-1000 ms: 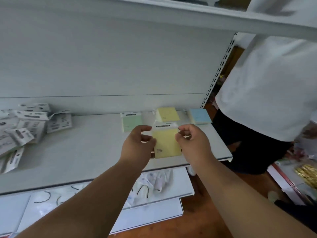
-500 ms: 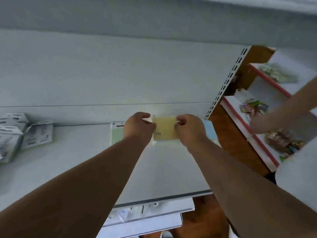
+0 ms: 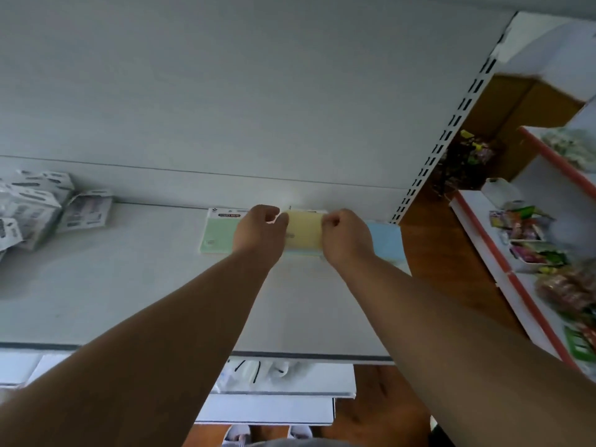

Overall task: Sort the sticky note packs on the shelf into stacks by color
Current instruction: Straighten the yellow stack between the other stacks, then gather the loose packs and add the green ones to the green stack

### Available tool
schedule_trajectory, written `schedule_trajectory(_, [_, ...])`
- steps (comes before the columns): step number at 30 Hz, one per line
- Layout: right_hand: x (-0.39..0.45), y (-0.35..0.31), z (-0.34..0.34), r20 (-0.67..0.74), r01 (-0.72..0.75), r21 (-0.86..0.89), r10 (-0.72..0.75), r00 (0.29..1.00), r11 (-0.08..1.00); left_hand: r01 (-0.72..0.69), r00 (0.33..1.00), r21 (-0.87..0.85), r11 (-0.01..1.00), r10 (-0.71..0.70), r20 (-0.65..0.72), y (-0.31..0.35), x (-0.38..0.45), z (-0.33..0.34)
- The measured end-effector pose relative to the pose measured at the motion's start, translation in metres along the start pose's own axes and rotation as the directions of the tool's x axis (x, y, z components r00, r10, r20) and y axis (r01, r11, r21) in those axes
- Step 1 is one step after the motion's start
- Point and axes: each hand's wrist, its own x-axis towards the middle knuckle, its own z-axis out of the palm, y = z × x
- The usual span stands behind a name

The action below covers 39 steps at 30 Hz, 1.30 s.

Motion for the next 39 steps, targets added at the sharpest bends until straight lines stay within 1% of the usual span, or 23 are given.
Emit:
schedule_trajectory(2, [-0.005, 0.001, 0.000, -0.064, 0.002, 0.032, 0.001, 0.998, 1.000, 0.055, 0.998, -0.103, 0.993, -0.058, -0.032, -0.003, -0.011, 0.003])
schedule_trajectory(4, [-0.014, 0.000, -0.001, -0.142, 0.095, 0.016, -0.092, 0.986, 0.995, 0.077, 0.995, -0.155, 0.985, -0.086, -0.053, -0.006, -0.022, 0.002])
schedule_trajectory(5, [-0.018, -0.003, -0.002, -0.158, 0.156, 0.001, -0.153, 0.975, 0.988, 0.064, 0.995, -0.145, 0.987, -0.075, -0.069, -0.007, -0.026, -0.002])
schedule_trajectory(7, [-0.027, -0.015, -0.003, -0.145, 0.262, -0.013, -0.261, 0.954, 0.965, -0.021, 0.995, -0.045, 0.999, 0.017, -0.095, -0.012, -0.033, -0.012])
schedule_trajectory(9, [-0.037, -0.030, 0.001, -0.126, 0.351, 0.006, -0.348, 0.929, 0.936, -0.131, 0.988, 0.087, 0.988, 0.137, -0.077, -0.021, -0.040, -0.027])
schedule_trajectory(11, [-0.048, -0.047, 0.008, -0.114, 0.437, 0.027, -0.432, 0.895, 0.899, -0.199, 0.976, 0.182, 0.963, 0.212, -0.051, -0.034, -0.046, -0.047])
schedule_trajectory(14, [-0.069, -0.076, 0.030, -0.071, 0.537, 0.038, -0.534, 0.843, 0.843, -0.203, 0.974, 0.222, 0.954, 0.220, -0.052, -0.062, -0.049, -0.088])
schedule_trajectory(16, [-0.086, -0.101, 0.054, -0.033, 0.572, 0.056, -0.571, 0.820, 0.819, -0.185, 0.977, 0.221, 0.958, 0.204, -0.066, -0.087, -0.047, -0.123])
schedule_trajectory(20, [-0.135, -0.165, 0.129, 0.032, 0.592, 0.113, -0.599, 0.800, 0.798, -0.145, 0.976, 0.238, 0.960, 0.179, -0.125, -0.150, -0.042, -0.212])
schedule_trajectory(23, [-0.173, -0.208, 0.185, 0.129, 0.562, 0.155, -0.581, 0.804, 0.812, -0.111, 0.976, 0.276, 0.955, 0.157, -0.150, -0.195, -0.038, -0.277])
schedule_trajectory(27, [-0.209, -0.264, 0.245, 0.253, 0.589, 0.134, -0.602, 0.757, 0.797, -0.072, 0.977, 0.287, 0.955, 0.126, -0.174, -0.243, -0.021, -0.348])
schedule_trajectory(31, [-0.205, -0.294, 0.270, 0.314, 0.575, 0.062, -0.563, 0.765, 0.816, -0.072, 0.981, 0.272, 0.960, 0.118, -0.157, -0.261, -0.008, -0.379])
schedule_trajectory(35, [-0.180, -0.309, 0.299, 0.381, 0.612, -0.054, -0.551, 0.743, 0.789, -0.067, 0.979, 0.263, 0.962, 0.114, -0.167, -0.273, 0.016, -0.393])
schedule_trajectory(37, [-0.168, -0.312, 0.315, 0.416, 0.615, -0.130, -0.521, 0.746, 0.777, -0.073, 0.981, 0.293, 0.953, 0.122, -0.150, -0.280, 0.029, -0.395])
schedule_trajectory(39, [-0.160, -0.314, 0.328, 0.421, 0.617, -0.188, -0.505, 0.754, 0.764, -0.085, 0.987, 0.350, 0.933, 0.126, -0.096, -0.282, 0.039, -0.396])
